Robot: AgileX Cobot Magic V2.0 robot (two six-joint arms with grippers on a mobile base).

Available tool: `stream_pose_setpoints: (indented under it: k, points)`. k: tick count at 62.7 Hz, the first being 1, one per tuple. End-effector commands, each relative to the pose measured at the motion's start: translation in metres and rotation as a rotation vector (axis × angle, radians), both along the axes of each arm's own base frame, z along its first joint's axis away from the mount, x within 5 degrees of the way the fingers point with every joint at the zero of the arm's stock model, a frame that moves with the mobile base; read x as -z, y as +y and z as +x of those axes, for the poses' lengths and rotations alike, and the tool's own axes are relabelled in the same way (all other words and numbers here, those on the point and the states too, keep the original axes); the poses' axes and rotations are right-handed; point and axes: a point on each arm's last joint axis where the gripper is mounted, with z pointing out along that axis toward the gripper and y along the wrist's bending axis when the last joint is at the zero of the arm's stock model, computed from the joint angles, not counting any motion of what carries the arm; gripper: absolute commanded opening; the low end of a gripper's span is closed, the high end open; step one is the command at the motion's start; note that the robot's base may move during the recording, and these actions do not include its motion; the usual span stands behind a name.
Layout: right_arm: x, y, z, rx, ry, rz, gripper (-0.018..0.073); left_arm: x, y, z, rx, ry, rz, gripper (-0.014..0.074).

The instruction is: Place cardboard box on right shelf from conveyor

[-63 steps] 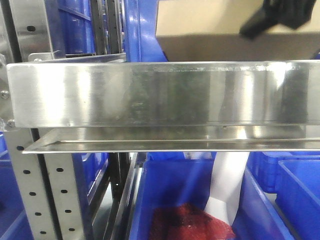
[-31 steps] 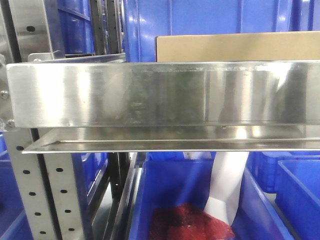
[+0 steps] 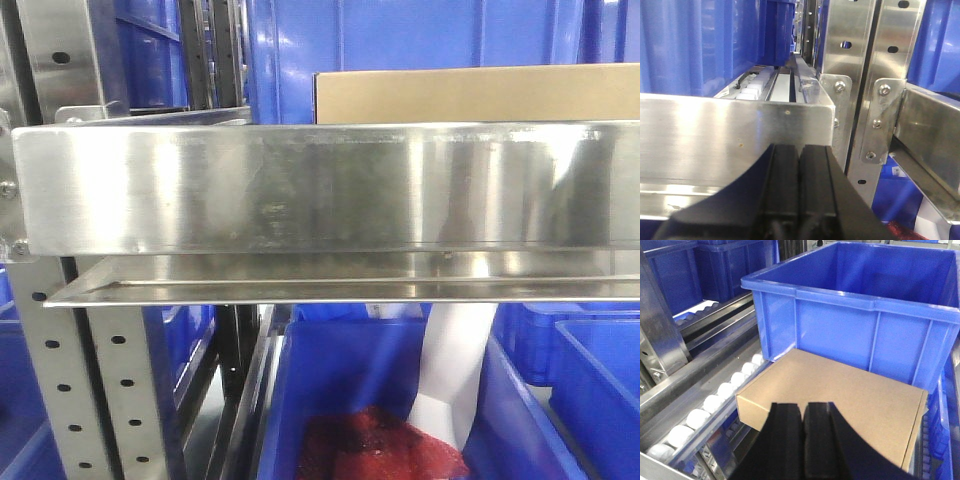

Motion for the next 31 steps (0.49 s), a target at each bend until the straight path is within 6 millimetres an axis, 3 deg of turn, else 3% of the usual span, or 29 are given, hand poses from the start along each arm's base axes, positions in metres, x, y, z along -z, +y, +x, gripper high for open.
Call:
stream_pose_setpoints:
  k: [1,31]
  points:
    - [-0.0171,-0.0009,-0.0009,-0.004,-0.108,0.034,0.0036,-0.0101,0.0006,-0.0016,-0.003,-0.104,-0.021,-0.0119]
    - [-0.0160,-0.0009,-0.0014,-0.011,-0.126,0.014,0.0036,-0.0101,0.0006,-0.0016,-0.003,-0.104,-0.021,-0.0119]
